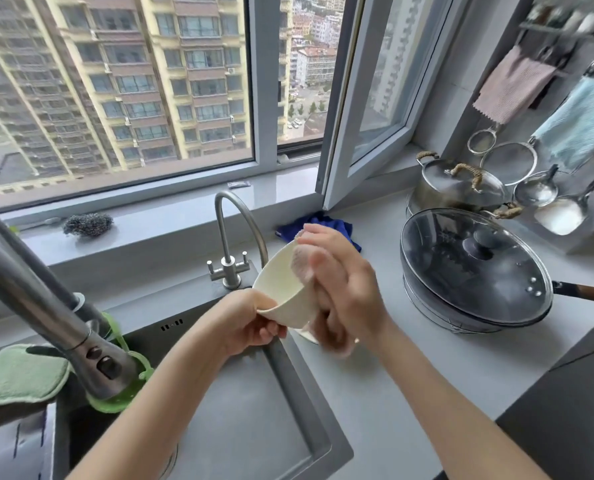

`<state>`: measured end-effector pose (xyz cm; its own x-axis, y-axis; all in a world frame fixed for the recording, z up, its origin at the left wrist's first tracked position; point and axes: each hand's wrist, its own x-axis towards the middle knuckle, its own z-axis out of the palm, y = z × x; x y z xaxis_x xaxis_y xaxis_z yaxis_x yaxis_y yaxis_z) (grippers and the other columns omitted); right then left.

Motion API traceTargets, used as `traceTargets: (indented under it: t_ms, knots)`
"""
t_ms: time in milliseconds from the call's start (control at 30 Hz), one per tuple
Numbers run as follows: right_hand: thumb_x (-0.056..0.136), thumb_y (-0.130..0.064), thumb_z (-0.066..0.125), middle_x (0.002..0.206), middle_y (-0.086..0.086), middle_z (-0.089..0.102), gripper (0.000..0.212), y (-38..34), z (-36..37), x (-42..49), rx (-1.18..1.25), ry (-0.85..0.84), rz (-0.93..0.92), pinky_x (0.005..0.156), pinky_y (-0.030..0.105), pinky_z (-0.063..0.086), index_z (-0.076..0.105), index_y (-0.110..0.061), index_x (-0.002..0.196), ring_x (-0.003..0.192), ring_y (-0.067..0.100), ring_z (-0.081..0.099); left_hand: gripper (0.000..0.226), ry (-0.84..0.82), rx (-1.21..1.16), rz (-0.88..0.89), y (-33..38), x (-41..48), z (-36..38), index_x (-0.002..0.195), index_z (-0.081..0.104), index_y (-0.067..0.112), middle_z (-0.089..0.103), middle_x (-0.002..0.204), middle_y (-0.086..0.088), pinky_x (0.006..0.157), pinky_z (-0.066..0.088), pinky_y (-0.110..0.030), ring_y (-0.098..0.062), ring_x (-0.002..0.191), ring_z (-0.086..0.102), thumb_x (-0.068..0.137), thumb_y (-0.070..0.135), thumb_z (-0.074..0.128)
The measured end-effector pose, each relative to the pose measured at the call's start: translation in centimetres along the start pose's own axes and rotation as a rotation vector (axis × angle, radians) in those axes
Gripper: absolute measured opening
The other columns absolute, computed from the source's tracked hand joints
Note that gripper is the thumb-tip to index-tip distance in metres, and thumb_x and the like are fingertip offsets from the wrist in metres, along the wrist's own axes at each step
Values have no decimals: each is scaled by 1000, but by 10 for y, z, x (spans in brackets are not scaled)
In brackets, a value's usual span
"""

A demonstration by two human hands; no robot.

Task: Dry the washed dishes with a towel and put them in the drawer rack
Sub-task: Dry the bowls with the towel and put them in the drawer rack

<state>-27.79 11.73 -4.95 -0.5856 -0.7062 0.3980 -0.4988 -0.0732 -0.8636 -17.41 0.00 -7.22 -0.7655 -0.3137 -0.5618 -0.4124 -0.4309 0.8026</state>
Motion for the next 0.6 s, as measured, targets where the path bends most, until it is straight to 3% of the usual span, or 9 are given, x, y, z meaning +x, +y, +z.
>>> traceTargets:
  t_ms: [67, 100, 133, 200, 267, 367, 467, 533, 600]
  knots:
    - [81, -57, 53, 99, 35, 62, 68, -3, -18, 13, 336, -125, 290, 64, 32, 53, 60, 8, 99, 71, 27, 67, 22, -30, 57, -33, 8, -2, 0, 58, 53, -7, 50, 43, -13, 28, 26, -10, -8, 28, 37, 76, -9, 43]
    - [83, -58, 53, 81, 39, 58, 76, -3, -26, 17, 482, -204, 420, 42, 27, 47, 52, 16, 96, 47, 32, 59, 16, -51, 83, -56, 12, -2, 0, 54, 55, -7, 49, 43, -13, 28, 25, -10, -8, 28, 36, 68, -7, 47]
    - [86, -56, 50, 71, 33, 57, 72, -5, -32, 20, 595, -260, 518, 34, 22, 42, 50, 16, 98, 37, 29, 55, 15, -81, 101, -72, 14, -3, 0, 48, 57, -5, 49, 42, -13, 27, 24, -10, -9, 28, 36, 60, -5, 48]
    - [85, -52, 53, 86, 25, 55, 59, -3, -36, 26, 703, -297, 601, 52, 25, 53, 50, 4, 104, 58, 25, 63, 23, -142, 102, -113, 18, 0, 1, 41, 57, -2, 48, 41, -13, 26, 23, -10, -8, 28, 34, 58, -3, 42]
    - [73, -56, 67, 103, 29, 46, 67, -2, -36, 29, 714, -265, 609, 74, 38, 50, 51, 0, 104, 85, 35, 55, 27, -178, 73, -152, 17, 3, 2, 50, 54, -4, 43, 38, -12, 25, 21, -10, -6, 27, 31, 69, -6, 35]
    - [67, -57, 74, 89, 29, 47, 67, -6, -38, 29, 616, -254, 533, 55, 35, 42, 52, 1, 92, 76, 38, 49, 37, -201, 24, -175, 13, 11, 2, 63, 47, -1, 41, 37, -9, 24, 20, -9, -5, 26, 29, 82, -9, 16]
    - [78, -37, 62, 50, 10, 45, 43, -15, -39, 27, 517, -211, 356, 41, 22, 34, 49, 3, 73, 44, 19, 47, 48, -152, -42, -152, 9, 12, 5, 43, 48, 6, 38, 38, -4, 30, 18, -9, -10, 28, 29, 80, -3, 19]
    - [74, -39, 62, 58, 11, 39, 54, -18, -36, 27, 459, -214, 261, 49, 28, 29, 44, 11, 64, 52, 20, 38, 45, -99, -74, -113, 6, 8, 8, 40, 43, 12, 35, 39, -1, 36, 18, -10, -11, 30, 30, 79, 0, 24]
    - [70, -41, 62, 60, 11, 38, 62, -20, -35, 26, 444, -206, 251, 49, 28, 29, 43, 18, 66, 54, 20, 36, 38, -14, -92, -66, 5, 5, 13, 46, 45, 13, 39, 45, -3, 43, 29, -16, -15, 38, 37, 80, 2, 34]
